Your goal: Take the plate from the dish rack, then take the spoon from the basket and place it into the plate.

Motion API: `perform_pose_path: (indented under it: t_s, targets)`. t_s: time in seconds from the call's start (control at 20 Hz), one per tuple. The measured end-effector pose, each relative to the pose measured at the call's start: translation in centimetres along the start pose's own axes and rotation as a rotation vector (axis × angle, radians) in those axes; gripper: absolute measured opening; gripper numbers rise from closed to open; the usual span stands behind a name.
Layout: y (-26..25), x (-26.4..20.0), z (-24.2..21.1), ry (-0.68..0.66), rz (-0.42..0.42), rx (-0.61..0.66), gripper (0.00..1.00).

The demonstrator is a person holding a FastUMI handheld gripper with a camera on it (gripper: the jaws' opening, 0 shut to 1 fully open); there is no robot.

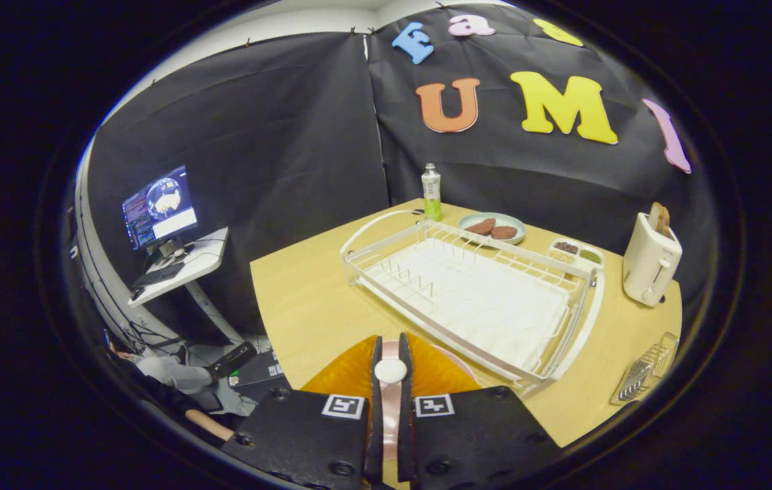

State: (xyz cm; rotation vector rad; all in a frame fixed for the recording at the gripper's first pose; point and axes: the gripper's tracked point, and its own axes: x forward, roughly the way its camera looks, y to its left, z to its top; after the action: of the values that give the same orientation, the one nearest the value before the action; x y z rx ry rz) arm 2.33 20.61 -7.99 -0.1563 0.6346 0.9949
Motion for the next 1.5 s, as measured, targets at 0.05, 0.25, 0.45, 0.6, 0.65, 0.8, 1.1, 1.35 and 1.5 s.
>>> perform_pose_path:
  t_s: [0.05,0.25,0.45,0.6,0.65,0.8,1.1,1.35,1.5]
  targets:
    - [0.0,0.2,-0.1,0.010,0.007,0.001,0.14]
    - [-0.1,0.7,-0.2,0.024,0.014,0.018,0.19]
    - [-0.9,0.0,0.6,-0.009,-0.011,0.031,0.21]
    - [-1.4,-1.0,1.5,-0.044,-0.030,0.043,0.42]
    - [-1.4,-1.3,1.9,-0.057,-0.036,0.043,0.48]
    - [-2.0,-2.0,2.4,-0.089,-0.065,0.039,0.64]
    - [-3.6,-3.9,4.4,-0.207,-0.197,0.044,0.96]
    - [-5.2,-6.7,6.0,-0.335,-0.394,0.025,1.00]
    - [-4.8,-8.7,5.8,-0.401,-0.460,0.055,1.00]
